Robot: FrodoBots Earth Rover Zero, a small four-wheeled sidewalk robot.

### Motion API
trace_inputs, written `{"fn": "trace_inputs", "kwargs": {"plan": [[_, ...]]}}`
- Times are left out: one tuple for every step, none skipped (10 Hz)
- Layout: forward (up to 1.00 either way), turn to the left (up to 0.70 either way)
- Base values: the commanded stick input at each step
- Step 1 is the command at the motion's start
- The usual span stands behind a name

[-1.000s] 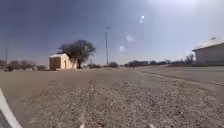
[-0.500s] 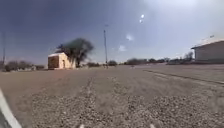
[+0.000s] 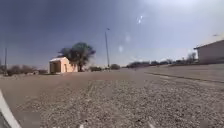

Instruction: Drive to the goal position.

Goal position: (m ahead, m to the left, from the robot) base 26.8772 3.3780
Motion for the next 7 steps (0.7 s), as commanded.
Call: {"fn": "trace_inputs", "kwargs": {"plan": [[0.7, 0.0], [0.7, 0.0], [0.7, 0.0], [0.7, 0.0], [0.7, 0.0], [0.7, 0.0], [0.7, 0.0]]}}
